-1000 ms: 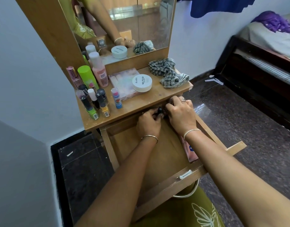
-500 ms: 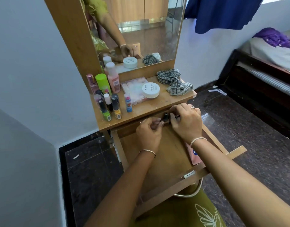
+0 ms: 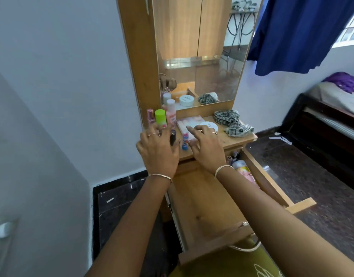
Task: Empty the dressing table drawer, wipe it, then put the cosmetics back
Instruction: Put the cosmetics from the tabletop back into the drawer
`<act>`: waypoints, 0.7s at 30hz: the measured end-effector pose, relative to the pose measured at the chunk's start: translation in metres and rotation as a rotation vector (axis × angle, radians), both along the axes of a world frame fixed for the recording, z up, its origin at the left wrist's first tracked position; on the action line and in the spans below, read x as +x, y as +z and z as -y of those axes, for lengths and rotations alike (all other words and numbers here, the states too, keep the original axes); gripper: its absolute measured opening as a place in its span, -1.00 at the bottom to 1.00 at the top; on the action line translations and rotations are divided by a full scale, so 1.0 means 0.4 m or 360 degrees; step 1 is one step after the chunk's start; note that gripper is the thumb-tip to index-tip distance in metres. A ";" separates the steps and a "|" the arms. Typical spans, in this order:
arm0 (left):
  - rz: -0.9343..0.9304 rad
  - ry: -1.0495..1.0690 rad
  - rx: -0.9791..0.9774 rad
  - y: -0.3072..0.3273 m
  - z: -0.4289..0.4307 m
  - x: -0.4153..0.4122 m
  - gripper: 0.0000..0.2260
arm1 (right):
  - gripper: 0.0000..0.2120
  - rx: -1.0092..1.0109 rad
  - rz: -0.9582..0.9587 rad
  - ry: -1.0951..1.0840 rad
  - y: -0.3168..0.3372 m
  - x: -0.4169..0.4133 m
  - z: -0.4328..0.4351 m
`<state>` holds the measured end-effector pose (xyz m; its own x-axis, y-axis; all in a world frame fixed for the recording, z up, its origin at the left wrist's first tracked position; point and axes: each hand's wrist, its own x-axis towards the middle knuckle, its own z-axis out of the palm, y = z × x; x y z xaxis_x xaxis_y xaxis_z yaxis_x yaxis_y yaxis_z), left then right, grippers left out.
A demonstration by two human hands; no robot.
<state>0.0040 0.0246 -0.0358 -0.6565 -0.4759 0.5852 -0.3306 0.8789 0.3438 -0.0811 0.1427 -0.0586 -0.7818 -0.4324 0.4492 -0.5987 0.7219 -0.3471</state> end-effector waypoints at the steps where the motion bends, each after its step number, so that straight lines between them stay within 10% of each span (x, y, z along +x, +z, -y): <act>1: 0.0111 0.0019 -0.0073 0.015 0.010 -0.006 -0.58 | -0.60 0.0030 0.0006 0.0013 0.005 -0.003 0.007; 21: 0.0432 -0.0318 -0.0157 0.025 0.042 -0.015 -0.71 | -0.83 -0.0430 0.0156 -0.0076 0.040 0.017 -0.059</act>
<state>-0.0019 0.0076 -0.0257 -0.8690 -0.2720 0.4134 -0.2163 0.9601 0.1770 -0.0742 0.1663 -0.0425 -0.8438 -0.2688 0.4645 -0.5203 0.6220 -0.5851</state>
